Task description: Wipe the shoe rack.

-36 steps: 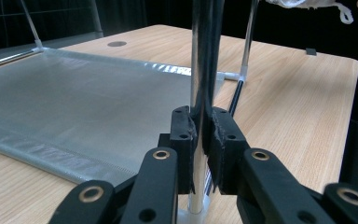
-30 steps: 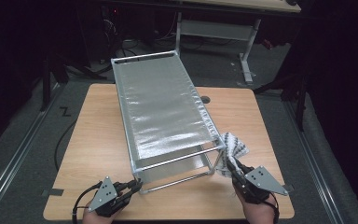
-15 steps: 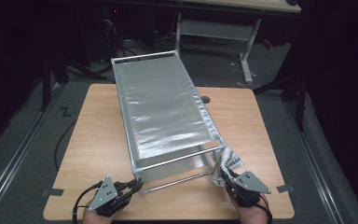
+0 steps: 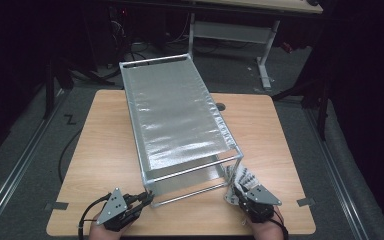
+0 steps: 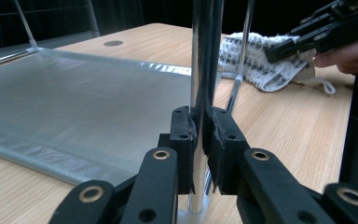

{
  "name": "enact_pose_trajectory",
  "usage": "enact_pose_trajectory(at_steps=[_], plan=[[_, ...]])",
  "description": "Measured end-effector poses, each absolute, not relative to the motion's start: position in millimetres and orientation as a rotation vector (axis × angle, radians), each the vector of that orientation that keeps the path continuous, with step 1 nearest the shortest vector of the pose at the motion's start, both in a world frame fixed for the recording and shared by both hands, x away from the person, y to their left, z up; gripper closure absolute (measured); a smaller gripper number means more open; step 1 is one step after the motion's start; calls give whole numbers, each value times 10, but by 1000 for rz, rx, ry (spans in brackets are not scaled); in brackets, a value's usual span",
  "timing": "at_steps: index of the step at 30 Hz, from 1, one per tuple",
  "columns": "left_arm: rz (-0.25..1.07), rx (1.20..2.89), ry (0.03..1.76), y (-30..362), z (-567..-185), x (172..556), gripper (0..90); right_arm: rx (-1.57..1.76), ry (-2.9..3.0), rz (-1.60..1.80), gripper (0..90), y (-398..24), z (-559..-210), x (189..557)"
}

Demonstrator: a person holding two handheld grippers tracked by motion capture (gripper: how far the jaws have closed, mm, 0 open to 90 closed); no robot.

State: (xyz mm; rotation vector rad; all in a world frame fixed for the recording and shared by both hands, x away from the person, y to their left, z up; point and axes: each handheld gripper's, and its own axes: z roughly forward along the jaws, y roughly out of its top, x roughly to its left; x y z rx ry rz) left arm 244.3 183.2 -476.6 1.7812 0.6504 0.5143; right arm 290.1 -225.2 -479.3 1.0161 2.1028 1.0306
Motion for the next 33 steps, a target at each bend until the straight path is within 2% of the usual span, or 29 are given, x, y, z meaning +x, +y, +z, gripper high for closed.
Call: enact_pose_trajectory(at_steps=[10, 17, 21, 24, 27, 30, 33], plan=[[500, 1784, 635, 1780, -4765, 2494, 807, 1136, 1875, 1011, 778, -2692, -4605, 2686], [490, 1785, 627, 1744, -4764, 2518, 807, 1339, 1833, 916, 744, -3088, -4816, 2684], [491, 1785, 628, 1744, -4764, 2518, 806, 1424, 1858, 899, 622, -3125, -4922, 2755], [489, 1781, 631, 1749, -4768, 2517, 807, 1402, 1836, 925, 483, -3119, -4889, 2755], [490, 1779, 632, 1751, -4769, 2512, 807, 1385, 1786, 963, 392, -3108, -4801, 2735], [490, 1780, 632, 1753, -4769, 2510, 807, 1378, 1754, 998, 337, -3081, -4708, 2721], [490, 1780, 631, 1752, -4768, 2512, 807, 1312, 1751, 1059, 329, -2964, -4581, 2700]])
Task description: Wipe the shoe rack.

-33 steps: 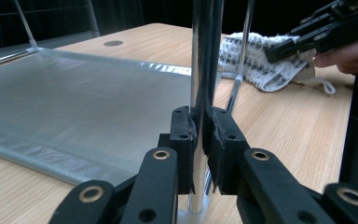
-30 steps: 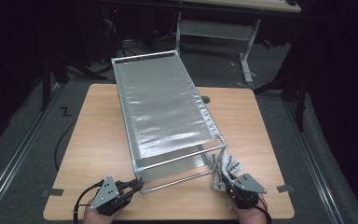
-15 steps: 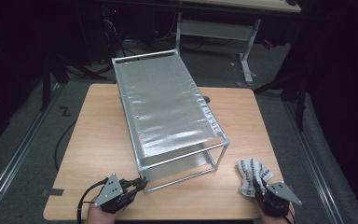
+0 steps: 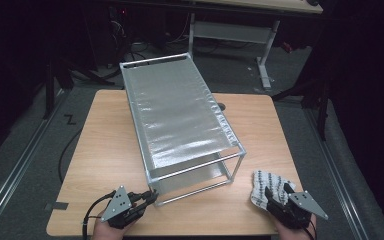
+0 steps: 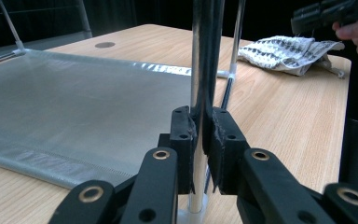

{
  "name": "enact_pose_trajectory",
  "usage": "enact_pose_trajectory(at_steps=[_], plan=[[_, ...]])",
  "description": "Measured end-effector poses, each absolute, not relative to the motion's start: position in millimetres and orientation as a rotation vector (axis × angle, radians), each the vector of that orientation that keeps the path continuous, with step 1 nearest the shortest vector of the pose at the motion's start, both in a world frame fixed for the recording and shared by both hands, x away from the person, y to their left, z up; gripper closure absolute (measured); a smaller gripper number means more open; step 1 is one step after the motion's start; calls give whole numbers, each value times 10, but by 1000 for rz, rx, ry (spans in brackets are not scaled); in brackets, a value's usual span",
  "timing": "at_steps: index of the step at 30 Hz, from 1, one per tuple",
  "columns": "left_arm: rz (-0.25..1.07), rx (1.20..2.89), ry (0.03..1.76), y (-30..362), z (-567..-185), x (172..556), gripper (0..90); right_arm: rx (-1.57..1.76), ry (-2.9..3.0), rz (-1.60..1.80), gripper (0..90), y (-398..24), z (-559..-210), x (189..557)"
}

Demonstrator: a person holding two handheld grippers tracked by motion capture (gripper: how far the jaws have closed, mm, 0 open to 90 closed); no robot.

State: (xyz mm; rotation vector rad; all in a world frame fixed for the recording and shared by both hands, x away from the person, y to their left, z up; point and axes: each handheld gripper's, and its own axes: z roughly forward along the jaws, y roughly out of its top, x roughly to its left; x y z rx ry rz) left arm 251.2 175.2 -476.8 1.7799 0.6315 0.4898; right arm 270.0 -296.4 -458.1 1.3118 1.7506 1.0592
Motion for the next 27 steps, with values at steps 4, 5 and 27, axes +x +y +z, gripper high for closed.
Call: enact_pose_trajectory(at_steps=[4, 5, 27], plan=[[489, 1779, 631, 1753, -4769, 2512, 807, 1215, 1807, 1176, 376, -2697, -4450, 2743], [489, 1779, 632, 1753, -4769, 2511, 807, 1198, 1811, 1188, 408, -2635, -4429, 2763], [475, 1799, 611, 1764, -4755, 2370, 809, 1134, 1931, 1234, 808, -2000, -4386, 3446]])
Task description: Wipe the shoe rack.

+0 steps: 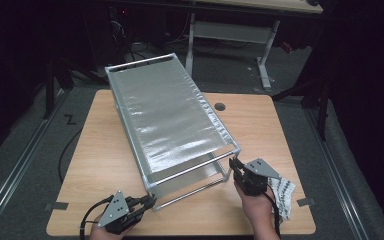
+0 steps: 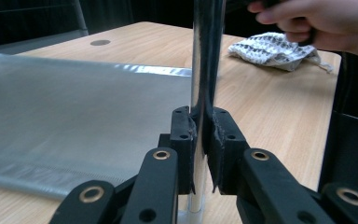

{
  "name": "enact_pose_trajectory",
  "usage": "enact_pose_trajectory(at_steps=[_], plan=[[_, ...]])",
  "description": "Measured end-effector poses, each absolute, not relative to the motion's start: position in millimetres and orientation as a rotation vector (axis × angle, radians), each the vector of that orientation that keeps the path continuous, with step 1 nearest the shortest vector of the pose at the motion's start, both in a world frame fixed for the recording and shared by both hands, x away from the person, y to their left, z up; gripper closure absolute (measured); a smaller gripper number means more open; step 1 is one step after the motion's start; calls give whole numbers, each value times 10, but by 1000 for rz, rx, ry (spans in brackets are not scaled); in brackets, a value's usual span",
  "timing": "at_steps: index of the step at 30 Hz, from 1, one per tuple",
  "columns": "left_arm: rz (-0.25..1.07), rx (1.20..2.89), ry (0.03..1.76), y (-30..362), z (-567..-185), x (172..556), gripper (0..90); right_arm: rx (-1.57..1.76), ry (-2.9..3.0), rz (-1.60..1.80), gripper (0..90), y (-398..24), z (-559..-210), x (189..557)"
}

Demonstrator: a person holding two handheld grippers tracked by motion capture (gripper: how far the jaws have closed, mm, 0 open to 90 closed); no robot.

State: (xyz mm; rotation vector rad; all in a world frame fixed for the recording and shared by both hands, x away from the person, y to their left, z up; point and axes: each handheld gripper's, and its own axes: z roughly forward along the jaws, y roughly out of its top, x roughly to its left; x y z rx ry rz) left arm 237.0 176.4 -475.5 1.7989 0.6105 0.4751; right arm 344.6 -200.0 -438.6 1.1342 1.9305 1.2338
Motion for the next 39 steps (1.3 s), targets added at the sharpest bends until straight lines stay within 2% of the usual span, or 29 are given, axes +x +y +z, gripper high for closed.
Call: enact_pose_trajectory(at_steps=[4, 7, 11, 18, 22, 27, 29, 33, 39], plan=[[456, 1810, 580, 1684, -4753, 2339, 809, 1125, 1949, 1221, 795, -1935, -4374, 3647], [429, 1809, 585, 1624, -4747, 2358, 809, 1147, 1938, 1179, 656, -1941, -4347, 3698], [417, 1828, 573, 1481, -4726, 2427, 809, 1158, 1900, 1209, 561, -2104, -4316, 3474], [382, 1877, 517, 902, -4675, 2677, 808, 1206, 1848, 1214, 533, -2414, -4433, 3027], [382, 1880, 493, 611, -4677, 2815, 808, 1239, 1836, 1222, 531, -2497, -4524, 2922], [379, 1862, 508, 387, -4688, 2940, 805, 1241, 1881, 1216, 483, -2471, -4599, 2873], [368, 1853, 522, 356, -4699, 2964, 796, 1223, 1900, 1225, 460, -2414, -4600, 2835], [352, 1833, 547, 435, -4700, 2937, 672, 1198, 1931, 1239, 426, -2310, -4603, 2758], [387, 1819, 572, 818, -4706, 2768, 601, 1158, 1995, 1250, 387, -2093, -4651, 2615]])
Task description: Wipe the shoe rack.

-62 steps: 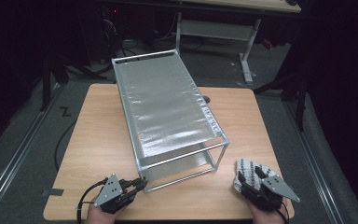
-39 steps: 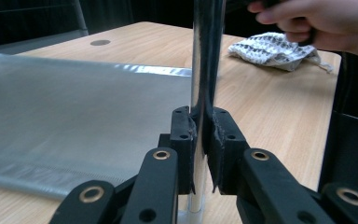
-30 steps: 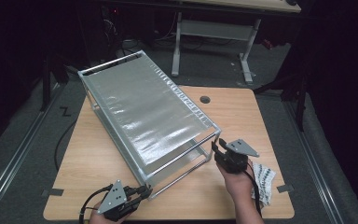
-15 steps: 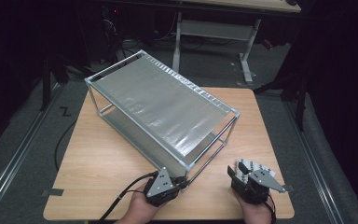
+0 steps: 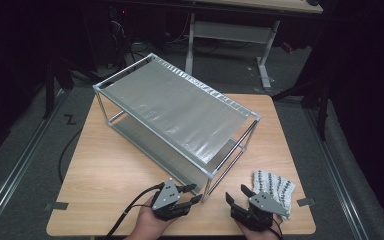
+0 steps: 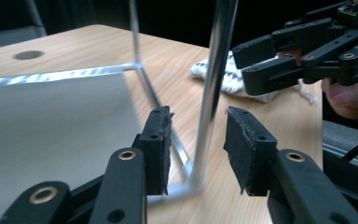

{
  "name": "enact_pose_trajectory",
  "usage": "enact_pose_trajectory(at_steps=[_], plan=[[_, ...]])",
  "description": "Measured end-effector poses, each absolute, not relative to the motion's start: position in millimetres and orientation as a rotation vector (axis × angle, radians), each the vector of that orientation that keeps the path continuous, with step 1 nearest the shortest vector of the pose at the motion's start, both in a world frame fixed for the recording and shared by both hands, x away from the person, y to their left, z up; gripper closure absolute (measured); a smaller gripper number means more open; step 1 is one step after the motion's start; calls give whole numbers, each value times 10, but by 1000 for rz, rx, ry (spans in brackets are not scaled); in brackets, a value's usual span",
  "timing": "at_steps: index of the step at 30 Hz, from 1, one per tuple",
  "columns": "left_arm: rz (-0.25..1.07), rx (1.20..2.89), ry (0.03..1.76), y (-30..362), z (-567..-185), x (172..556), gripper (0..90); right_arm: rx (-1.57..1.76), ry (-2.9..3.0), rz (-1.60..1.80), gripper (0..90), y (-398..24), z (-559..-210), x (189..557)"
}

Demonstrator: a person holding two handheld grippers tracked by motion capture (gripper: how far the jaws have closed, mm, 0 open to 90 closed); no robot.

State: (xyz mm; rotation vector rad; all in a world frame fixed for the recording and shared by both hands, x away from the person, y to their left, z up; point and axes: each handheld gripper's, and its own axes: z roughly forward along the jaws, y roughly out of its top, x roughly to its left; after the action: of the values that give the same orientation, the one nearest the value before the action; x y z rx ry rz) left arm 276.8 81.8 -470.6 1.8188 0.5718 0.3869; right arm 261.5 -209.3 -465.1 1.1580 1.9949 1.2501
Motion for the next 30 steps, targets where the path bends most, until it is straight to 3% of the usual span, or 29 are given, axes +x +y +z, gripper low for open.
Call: enact_pose_trajectory(at_steps=[7, 12, 18, 21, 23, 30], plan=[[505, 1785, 718, 1470, -4823, 2710, 581, 1090, 2054, 1286, 395, -1860, -4660, 2531], [552, 1741, 811, 1661, -4838, 2749, 574, 1036, 2073, 1330, 432, -1694, -4638, 2577], [587, 1740, 861, 1780, -4868, 2673, 574, 959, 2085, 1369, 560, -1548, -4603, 2652], [597, 1730, 885, 1830, -4874, 2640, 572, 930, 2083, 1393, 665, -1500, -4585, 2693], [602, 1729, 893, 1842, -4881, 2635, 571, 921, 2088, 1400, 782, -1480, -4585, 2713], [598, 1722, 901, 1838, -4875, 2700, 571, 900, 2081, 1379, 806, -1584, -4580, 2678]])
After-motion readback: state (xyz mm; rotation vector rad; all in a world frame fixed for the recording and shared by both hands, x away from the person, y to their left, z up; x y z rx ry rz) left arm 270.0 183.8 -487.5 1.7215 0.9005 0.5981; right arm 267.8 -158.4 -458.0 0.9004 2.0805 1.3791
